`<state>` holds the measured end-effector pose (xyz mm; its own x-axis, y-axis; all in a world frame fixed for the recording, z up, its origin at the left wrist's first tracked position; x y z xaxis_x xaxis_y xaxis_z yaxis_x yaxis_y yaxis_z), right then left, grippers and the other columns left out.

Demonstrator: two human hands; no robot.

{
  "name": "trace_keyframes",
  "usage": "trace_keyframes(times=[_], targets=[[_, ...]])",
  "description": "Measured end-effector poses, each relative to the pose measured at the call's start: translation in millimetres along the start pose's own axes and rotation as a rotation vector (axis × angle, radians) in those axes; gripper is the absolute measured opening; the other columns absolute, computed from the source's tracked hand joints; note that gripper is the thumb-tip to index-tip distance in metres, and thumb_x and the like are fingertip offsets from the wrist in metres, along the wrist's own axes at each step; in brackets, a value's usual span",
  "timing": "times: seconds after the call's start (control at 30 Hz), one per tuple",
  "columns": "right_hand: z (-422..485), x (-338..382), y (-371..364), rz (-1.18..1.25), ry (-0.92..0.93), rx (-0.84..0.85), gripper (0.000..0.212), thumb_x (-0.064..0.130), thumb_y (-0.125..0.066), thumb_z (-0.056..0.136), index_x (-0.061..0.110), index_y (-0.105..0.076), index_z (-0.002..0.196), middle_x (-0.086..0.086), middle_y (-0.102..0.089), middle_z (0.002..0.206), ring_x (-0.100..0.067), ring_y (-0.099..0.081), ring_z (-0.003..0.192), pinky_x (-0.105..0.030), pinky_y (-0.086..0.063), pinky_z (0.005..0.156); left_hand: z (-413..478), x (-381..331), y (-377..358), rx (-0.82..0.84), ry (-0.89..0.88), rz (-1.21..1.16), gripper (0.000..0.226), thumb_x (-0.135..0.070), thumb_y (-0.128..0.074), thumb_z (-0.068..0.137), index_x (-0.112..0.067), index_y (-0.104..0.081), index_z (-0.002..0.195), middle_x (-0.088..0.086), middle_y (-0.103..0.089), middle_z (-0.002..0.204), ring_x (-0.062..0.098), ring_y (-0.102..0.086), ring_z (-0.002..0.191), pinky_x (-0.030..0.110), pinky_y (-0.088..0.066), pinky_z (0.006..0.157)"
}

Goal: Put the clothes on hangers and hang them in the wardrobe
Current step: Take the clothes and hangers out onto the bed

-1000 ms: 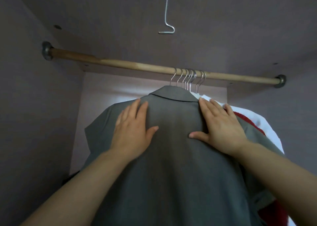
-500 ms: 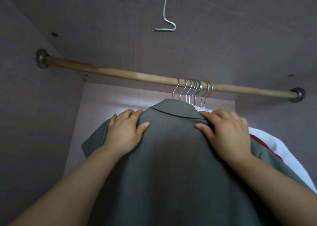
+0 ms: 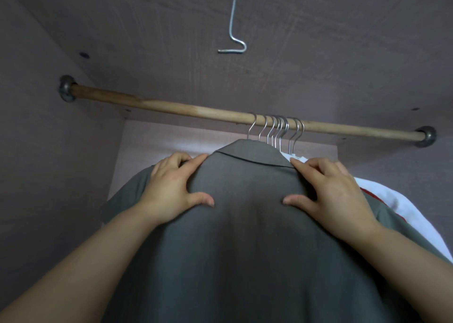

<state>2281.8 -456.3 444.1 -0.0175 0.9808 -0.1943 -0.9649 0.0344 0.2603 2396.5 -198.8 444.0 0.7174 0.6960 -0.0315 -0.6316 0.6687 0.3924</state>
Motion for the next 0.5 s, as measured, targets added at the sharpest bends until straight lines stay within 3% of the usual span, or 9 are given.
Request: trace_keyframes(times=[0.07, 0.2, 0.33, 0.5], targets=[[-5, -1, 1, -0.03, 0.013, 0.054, 0.096, 0.074, -0.045, 0.06, 0.01, -0.052, 0.131, -0.011, -0.059, 0.113, -0.034, -0.052, 0.101, -0.041, -0.043, 0.09, -5, -1, 2, 0.071, -0.019, 0.089, 0.118, -0.083, -0.052, 0.04, -0.033, -0.024, 0.144, -0.001, -0.035, 0.13, 0.018, -0.029, 0.123, 0.027, -0.018, 0.103], [-9, 0, 3, -0.066, 0.011, 0.118, 0.107, 0.078, -0.046, 0.055, 0.009, -0.044, 0.137, -0.01, -0.054, 0.123, -0.031, -0.047, 0.111, -0.039, -0.038, 0.096, -7, 3, 1, 0.139, -0.051, 0.181, 0.126, -0.083, -0.062, 0.044, -0.032, -0.01, 0.147, 0.0, -0.023, 0.14, 0.019, -0.02, 0.129, 0.03, -0.014, 0.109], [-2, -3, 3, -0.098, -0.014, 0.086, 0.08, 0.055, -0.068, 0.07, 0.01, -0.049, 0.133, -0.011, -0.057, 0.117, -0.033, -0.049, 0.106, -0.039, -0.039, 0.092, -3, 1, 4, 0.088, -0.034, 0.135, 0.12, -0.09, -0.05, 0.046, -0.032, -0.017, 0.146, -0.002, -0.031, 0.135, 0.017, -0.026, 0.125, 0.029, -0.018, 0.106], [19, 1, 3, -0.032, -0.094, -0.048, 0.038, 0.025, -0.074, 0.075, 0.008, -0.066, 0.108, -0.018, -0.062, 0.096, -0.038, -0.053, 0.094, -0.041, -0.042, 0.081, -2, -2, 4, -0.002, -0.025, 0.095, 0.102, -0.075, -0.059, 0.059, -0.031, -0.024, 0.144, -0.002, -0.036, 0.13, 0.016, -0.029, 0.122, 0.028, -0.019, 0.104]])
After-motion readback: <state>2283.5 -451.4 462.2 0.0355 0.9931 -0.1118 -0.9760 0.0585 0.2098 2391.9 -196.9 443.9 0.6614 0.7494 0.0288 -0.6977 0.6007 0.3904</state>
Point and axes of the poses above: each hand's wrist, its own z-axis towards the middle knuckle, its own y-axis out of the back of the hand, x = y × z, the point moved 2 cm from there along z, towards the middle knuckle
